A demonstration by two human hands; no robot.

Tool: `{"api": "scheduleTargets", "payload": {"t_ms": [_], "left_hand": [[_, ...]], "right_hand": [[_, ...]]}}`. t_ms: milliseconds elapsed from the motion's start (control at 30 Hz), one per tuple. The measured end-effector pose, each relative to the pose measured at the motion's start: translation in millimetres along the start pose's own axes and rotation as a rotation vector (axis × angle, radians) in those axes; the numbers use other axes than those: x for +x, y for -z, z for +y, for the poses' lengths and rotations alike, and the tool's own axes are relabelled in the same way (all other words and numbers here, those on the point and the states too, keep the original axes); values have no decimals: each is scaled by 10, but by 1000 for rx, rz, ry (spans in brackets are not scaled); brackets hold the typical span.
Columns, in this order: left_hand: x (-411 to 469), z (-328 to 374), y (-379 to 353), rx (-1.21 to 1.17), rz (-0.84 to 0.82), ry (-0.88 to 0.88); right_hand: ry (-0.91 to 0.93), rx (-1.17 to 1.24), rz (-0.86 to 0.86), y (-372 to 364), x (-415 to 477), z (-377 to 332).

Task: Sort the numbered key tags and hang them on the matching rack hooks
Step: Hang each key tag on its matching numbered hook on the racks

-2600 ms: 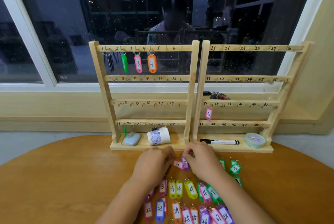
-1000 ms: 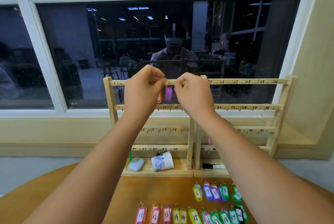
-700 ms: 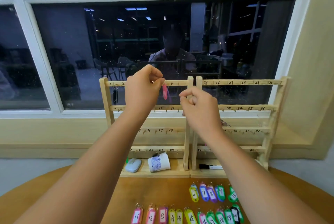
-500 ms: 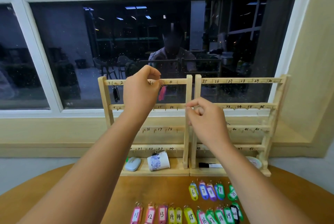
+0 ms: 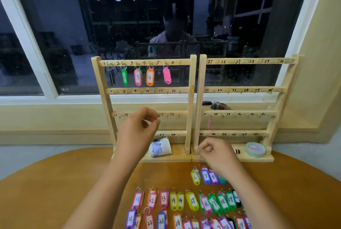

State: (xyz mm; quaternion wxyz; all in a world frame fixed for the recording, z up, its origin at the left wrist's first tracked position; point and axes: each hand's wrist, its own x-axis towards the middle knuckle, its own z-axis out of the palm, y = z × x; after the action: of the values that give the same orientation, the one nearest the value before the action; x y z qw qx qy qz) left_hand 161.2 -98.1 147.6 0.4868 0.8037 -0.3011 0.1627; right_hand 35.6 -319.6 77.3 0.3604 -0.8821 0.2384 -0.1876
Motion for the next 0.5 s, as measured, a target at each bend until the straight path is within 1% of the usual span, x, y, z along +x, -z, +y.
{"api": "scheduleTargets", "payload": {"t_ms": [100, 167, 333, 400, 500], "left_hand": [[-246, -233, -117, -31, -72, 99], [-360, -347, -202, -17, -123, 153], [-501, -494, -360, 74, -340, 185], [-532, -532, -390, 143, -411, 199], [-562, -542, -418, 229, -468, 207]], "right_hand": [[-56, -150, -104, -107, -28, 107], [-78, -221, -143, -142, -45, 131], [-103, -292, -185, -258, -99, 166], [-85, -306, -180, -323, -107, 173], [-53, -353, -147, -395, -119, 186]]}}
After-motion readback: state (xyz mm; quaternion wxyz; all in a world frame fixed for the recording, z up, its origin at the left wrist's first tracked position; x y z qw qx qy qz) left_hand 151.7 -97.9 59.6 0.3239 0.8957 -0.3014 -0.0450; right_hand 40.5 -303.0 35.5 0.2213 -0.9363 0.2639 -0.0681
